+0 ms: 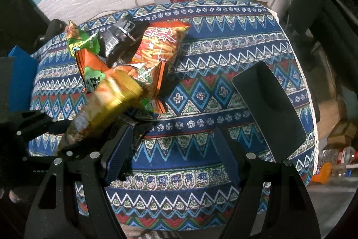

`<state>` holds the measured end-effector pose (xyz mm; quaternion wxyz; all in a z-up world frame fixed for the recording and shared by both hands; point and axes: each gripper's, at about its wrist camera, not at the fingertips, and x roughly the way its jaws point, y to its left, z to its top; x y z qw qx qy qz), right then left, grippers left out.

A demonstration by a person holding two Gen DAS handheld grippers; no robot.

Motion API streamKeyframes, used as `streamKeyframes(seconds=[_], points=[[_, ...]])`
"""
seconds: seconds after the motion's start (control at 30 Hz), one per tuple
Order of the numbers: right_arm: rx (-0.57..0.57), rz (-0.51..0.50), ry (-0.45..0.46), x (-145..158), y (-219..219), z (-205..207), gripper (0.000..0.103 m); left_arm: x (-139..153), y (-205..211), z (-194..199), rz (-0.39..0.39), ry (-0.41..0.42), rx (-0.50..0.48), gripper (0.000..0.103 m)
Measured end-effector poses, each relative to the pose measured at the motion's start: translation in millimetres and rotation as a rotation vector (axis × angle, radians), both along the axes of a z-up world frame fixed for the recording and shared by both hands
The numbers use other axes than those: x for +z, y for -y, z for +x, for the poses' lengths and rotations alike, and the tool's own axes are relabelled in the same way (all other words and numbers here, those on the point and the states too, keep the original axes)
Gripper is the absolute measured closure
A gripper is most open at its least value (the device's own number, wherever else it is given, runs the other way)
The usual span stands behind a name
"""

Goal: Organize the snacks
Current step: 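Grasp the yellow snack stick with the left tool while the right tool grasps the black packet, then lift the yellow stick and black packet and carry both over the box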

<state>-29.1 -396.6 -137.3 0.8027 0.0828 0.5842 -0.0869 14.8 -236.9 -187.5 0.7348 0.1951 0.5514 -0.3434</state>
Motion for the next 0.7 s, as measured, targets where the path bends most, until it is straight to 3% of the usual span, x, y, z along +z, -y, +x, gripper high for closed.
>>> streamKeyframes(seconds=[0.37, 0.7], points=[[0.02, 0.043, -0.03, -15.6, -34.0, 9.6, 0.028, 33.2, -46.6, 7.4, 0.023, 0.059, 0.14, 0.072], [-0.081, 0.142, -0.098, -46.4, -51.6, 24.8, 0.026, 42.4, -94.1, 15.4, 0.042, 0.102, 0.249, 0.072]])
